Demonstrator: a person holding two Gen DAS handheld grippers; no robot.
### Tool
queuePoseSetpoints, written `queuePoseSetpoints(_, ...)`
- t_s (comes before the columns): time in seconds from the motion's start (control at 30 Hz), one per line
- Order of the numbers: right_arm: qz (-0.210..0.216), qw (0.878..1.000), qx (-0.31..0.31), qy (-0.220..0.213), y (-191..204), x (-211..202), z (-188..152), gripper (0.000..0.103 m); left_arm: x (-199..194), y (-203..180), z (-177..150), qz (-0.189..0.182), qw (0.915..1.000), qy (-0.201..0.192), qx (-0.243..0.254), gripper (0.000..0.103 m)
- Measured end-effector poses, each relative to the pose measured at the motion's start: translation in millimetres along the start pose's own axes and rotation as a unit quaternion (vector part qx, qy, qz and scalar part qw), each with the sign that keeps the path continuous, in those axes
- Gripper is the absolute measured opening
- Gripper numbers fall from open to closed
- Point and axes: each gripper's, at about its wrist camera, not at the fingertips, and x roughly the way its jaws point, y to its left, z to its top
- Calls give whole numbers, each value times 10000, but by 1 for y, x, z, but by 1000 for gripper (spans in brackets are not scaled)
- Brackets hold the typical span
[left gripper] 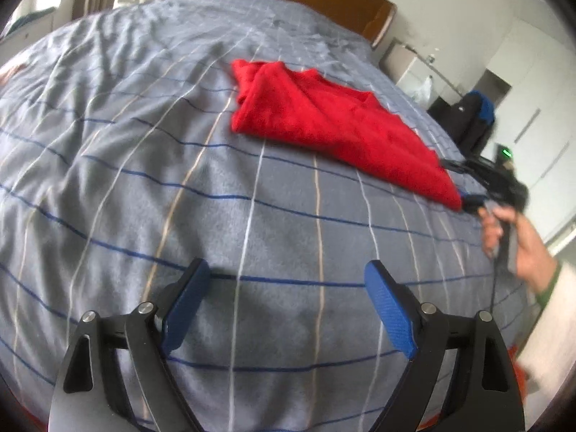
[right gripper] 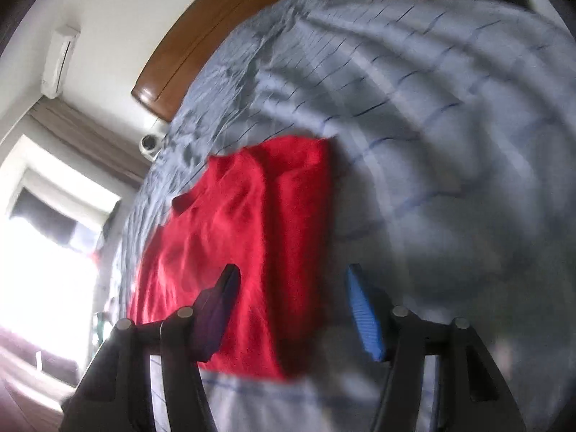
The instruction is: Fold small clothes
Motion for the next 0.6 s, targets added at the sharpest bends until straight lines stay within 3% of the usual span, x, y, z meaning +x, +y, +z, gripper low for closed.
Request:
queuePoseSetpoints(0.07, -91, 9996, 10, 258, 8, 18, 0, 60, -4, 6, -4, 44, 9997, -186, 120, 89)
queuePoseSetpoints(0.1, -300, 9989, -144, 324, 16, 23, 0, 42, -5, 9, -5, 64, 9996, -244, 148, 89)
queuePoseSetpoints(0.13, -500, 9973, -352, 409, 29, 25, 2, 11, -7, 14, -6, 111, 9992, -341, 180, 89)
queuePoseSetpoints(0.2, -660, 9959, -509, 344, 53, 18, 4, 11, -8, 20, -4, 160, 9989, -412, 121, 89)
queuePoseSetpoints(0.37, -349, 9916, -1233, 166, 159, 1, 10, 11, -12, 32, 7, -55, 9983, -566, -113, 89)
queuePoseSetpoints(0.47, -233, 9829, -1792, 342, 229, 22, -1, 11, -16, 42, 6, -41, 9979, -608, -239, 89)
queuePoseSetpoints(0.6, -487, 9611, -2640, 657, 305, 88, -42, 11, -23, 63, 4, -81, 9954, -716, -625, 89)
